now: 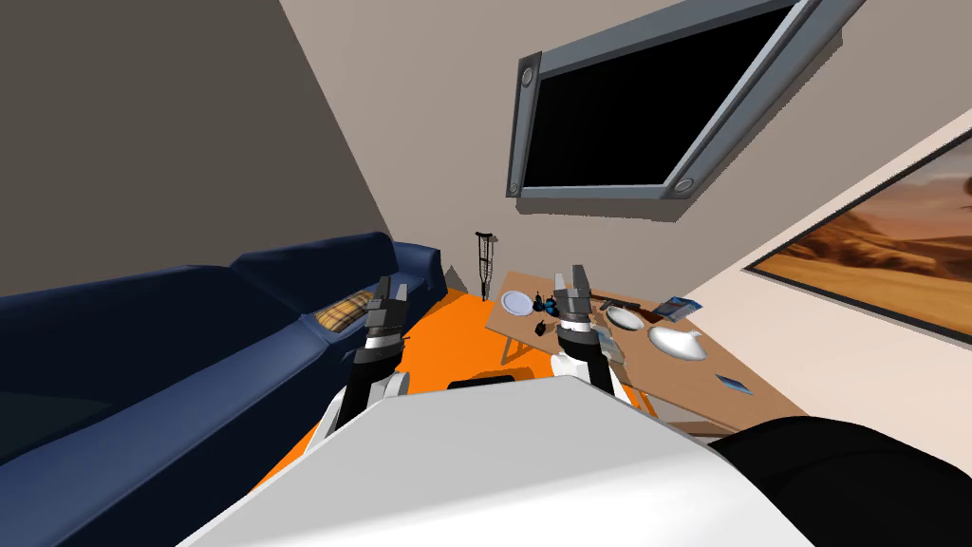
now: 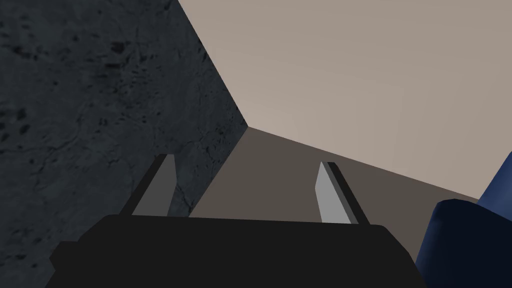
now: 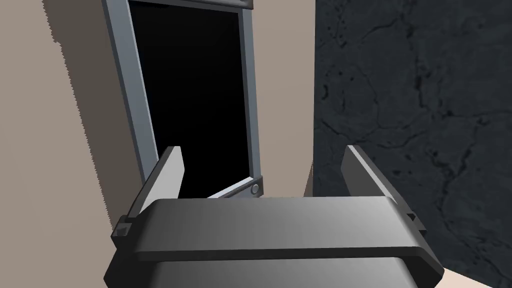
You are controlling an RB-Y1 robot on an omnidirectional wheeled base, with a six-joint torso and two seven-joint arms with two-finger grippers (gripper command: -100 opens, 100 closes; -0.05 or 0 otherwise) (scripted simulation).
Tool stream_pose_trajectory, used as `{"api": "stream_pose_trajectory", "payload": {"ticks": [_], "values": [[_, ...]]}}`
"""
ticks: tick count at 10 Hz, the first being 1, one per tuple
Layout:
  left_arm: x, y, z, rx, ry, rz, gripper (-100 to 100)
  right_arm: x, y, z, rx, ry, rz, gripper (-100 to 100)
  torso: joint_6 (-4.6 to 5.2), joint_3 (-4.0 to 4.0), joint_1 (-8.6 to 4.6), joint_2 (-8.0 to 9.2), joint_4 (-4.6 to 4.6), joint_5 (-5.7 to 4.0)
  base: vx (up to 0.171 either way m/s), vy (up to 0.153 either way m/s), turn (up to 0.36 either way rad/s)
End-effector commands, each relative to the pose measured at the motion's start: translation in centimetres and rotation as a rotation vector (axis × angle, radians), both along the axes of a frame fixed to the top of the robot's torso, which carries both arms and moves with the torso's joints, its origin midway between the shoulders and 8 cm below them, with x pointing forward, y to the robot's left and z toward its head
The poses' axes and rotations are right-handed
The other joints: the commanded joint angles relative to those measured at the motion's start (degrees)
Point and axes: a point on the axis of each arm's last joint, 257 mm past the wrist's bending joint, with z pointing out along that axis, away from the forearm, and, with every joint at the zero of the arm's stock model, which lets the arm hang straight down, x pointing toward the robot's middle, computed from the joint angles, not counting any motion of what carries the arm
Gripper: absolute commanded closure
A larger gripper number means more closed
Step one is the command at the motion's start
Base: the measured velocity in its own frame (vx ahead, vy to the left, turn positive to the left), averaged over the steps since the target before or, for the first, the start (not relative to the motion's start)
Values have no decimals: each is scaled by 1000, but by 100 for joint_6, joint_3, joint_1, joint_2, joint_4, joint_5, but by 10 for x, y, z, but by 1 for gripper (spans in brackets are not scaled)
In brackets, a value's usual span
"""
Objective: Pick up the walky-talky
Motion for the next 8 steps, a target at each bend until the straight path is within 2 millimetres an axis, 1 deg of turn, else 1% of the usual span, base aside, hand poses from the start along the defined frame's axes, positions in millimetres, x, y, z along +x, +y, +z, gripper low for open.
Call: {"api": "stream_pose_trajectory", "payload": {"ticks": [1, 4, 6, 8], "values": [[0, 0, 0, 0, 0, 0, 0, 5, 6, -15, -28, 36, 22, -100, 0, 0, 0, 0, 0, 0, -1, 12, 23], [0, 0, 0, 0, 0, 0, 0, 12, 16, -43, -74, 105, 55, -100, 0, 0, 4, 0, 0, 1, -1, 14, 36], [0, 0, 0, 0, 0, 0, 0, 18, 23, -71, -116, 170, 83, -100, 0, 0, 0, 0, 0, 0, 1, 2, 51], [0, 0, 0, 0, 0, 0, 0, 22, 30, -105, -169, 247, 114, -100, -1, -1, -3, -2, 0, -1, 4, 0, 76]]}}
